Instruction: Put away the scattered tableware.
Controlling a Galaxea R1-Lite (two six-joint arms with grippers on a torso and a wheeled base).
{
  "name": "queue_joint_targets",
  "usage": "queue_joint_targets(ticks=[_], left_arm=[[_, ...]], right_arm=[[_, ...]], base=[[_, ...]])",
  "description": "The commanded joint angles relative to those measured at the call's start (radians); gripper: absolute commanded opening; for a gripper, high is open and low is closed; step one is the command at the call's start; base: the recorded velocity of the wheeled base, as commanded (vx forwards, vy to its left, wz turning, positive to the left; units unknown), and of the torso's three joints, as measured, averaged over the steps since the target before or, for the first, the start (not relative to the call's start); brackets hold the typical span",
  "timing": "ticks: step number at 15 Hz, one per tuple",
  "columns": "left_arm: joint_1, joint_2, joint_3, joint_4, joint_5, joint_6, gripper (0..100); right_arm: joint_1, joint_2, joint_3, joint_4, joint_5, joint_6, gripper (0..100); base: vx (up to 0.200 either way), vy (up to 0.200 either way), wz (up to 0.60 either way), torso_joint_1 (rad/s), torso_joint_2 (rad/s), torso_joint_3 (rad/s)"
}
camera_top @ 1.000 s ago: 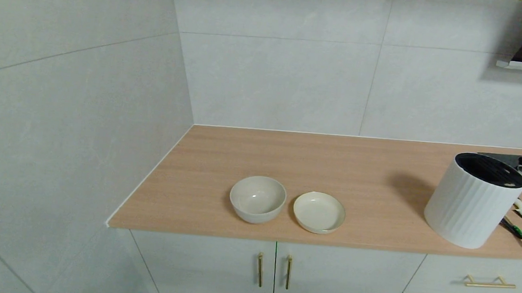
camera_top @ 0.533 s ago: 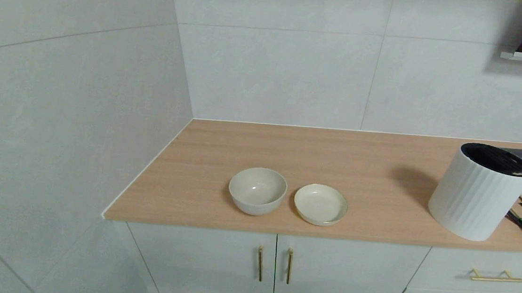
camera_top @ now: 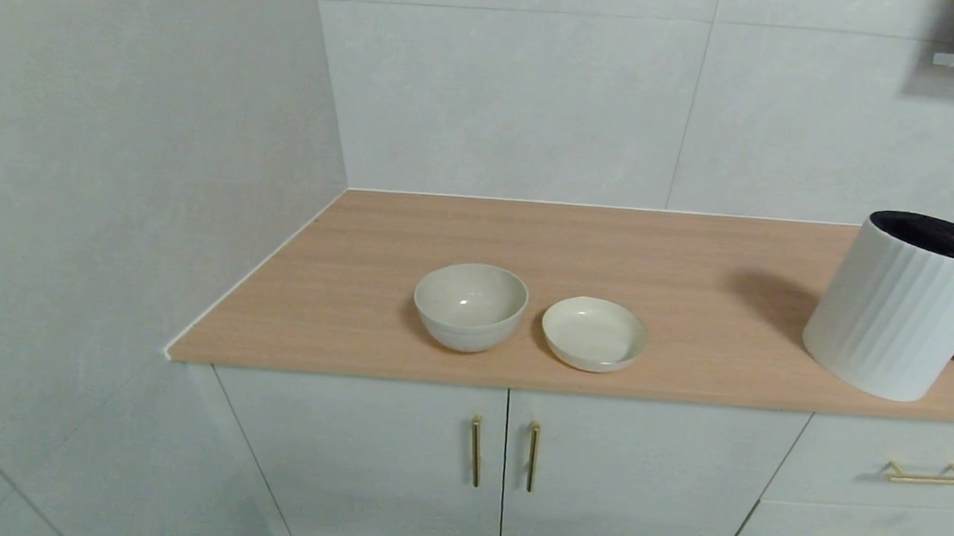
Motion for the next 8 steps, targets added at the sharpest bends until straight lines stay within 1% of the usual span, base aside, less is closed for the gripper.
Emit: queue_joint_targets(ticks=[1, 8], left_arm=[[0.0, 0.0, 0.0, 0.0, 0.0, 0.0, 100], [0.0, 0.0, 0.0, 0.0, 0.0, 0.0, 100]], right_arm=[[-0.001, 0.001, 0.0, 0.0, 0.0, 0.0, 100], [0.001, 0.001, 0.0, 0.0, 0.0, 0.0, 100]], base=[[0.0, 0.0, 0.0, -0.232, 0.52, 0.29], [0.0, 0.0, 0.0, -0.214, 0.5, 0.287]])
